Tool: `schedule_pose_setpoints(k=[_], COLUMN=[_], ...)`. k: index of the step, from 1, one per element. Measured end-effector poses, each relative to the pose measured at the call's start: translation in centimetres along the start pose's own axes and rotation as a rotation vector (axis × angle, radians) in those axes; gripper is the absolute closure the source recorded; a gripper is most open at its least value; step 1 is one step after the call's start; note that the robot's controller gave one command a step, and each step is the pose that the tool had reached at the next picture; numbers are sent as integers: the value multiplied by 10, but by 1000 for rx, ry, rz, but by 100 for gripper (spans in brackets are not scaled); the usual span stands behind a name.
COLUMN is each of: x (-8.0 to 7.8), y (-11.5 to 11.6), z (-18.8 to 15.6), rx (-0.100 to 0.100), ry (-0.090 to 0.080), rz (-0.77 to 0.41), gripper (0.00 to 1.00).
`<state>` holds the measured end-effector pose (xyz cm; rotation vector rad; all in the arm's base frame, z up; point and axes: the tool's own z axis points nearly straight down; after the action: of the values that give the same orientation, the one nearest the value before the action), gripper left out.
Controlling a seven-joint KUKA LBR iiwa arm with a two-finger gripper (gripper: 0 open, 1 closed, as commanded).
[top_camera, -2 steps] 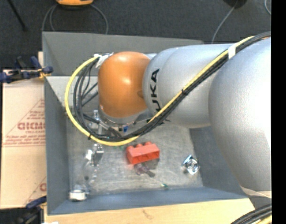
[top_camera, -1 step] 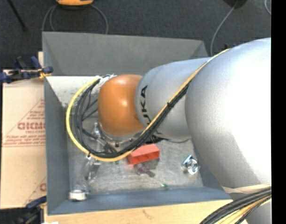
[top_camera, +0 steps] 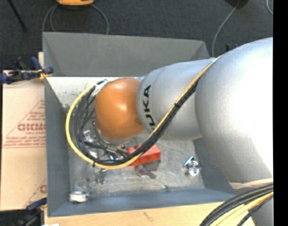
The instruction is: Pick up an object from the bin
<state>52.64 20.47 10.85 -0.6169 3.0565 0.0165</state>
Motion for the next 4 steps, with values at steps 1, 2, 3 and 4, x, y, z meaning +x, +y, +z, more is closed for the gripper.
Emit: schedule_pose_setpoints(k=[1, 2, 3, 4], x=[6, 56, 88, 20], y=[-5, -27, -150, -194], z=[9, 12, -10, 33], rx=[5, 11, 4, -3], ry=[14, -14, 22, 22], rz=[-18, -308, -520, -789], gripper=[0, 0, 0, 0])
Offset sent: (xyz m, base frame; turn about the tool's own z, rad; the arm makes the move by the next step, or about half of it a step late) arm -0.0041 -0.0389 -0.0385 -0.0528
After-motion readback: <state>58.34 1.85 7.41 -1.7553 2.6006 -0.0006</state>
